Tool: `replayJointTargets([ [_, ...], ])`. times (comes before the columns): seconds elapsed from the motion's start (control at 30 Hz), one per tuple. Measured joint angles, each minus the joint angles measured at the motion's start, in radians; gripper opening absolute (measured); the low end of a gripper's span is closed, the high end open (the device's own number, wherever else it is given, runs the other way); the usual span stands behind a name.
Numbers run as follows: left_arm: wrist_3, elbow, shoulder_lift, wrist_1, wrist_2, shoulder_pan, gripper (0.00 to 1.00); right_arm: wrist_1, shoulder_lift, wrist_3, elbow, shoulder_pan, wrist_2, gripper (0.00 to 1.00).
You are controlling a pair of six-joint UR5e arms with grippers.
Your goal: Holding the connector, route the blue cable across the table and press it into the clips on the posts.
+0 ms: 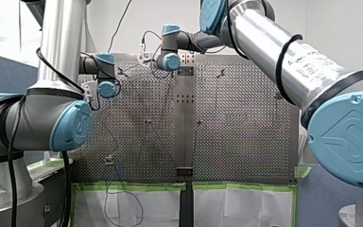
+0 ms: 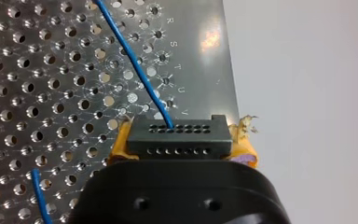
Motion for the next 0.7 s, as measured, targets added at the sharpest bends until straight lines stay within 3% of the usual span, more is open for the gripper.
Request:
replayJointTargets([
  [0.23, -0.060, 0.000, 0.000, -0.013, -0.002, 0.018, 0.00, 0.003, 0.001, -0.004, 0.000, 0.006, 0.005, 0.00],
  [0.37, -0.093, 0.001, 0.001, -0.036, -0.005, 0.019, 0.17, 0.015, 0.001, -0.004, 0.003, 0.010, 0.026, 0.00],
  [0.5, -0.123, 0.000, 0.002, -0.065, -0.004, 0.016, 0.21, 0.028, 0.002, -0.004, 0.017, 0.010, 0.053, 0.00],
  [0.57, -0.140, 0.000, 0.002, -0.082, 0.005, 0.015, 0.45, 0.035, 0.002, -0.004, 0.028, 0.010, 0.067, 0.00],
  [0.6, -0.146, -0.002, 0.003, -0.089, 0.011, 0.015, 0.45, 0.037, 0.002, -0.004, 0.034, 0.009, 0.071, 0.00],
  [0.63, -0.152, -0.004, 0.006, -0.099, 0.020, 0.016, 0.61, 0.039, 0.001, -0.004, 0.042, 0.009, 0.075, 0.00],
  [0.67, -0.155, -0.006, 0.009, -0.106, 0.026, 0.016, 0.94, 0.040, 0.001, -0.004, 0.048, 0.009, 0.077, 0.00],
  [0.7, -0.157, -0.009, 0.013, -0.113, 0.033, 0.017, 0.94, 0.041, 0.001, -0.004, 0.054, 0.008, 0.079, 0.00],
])
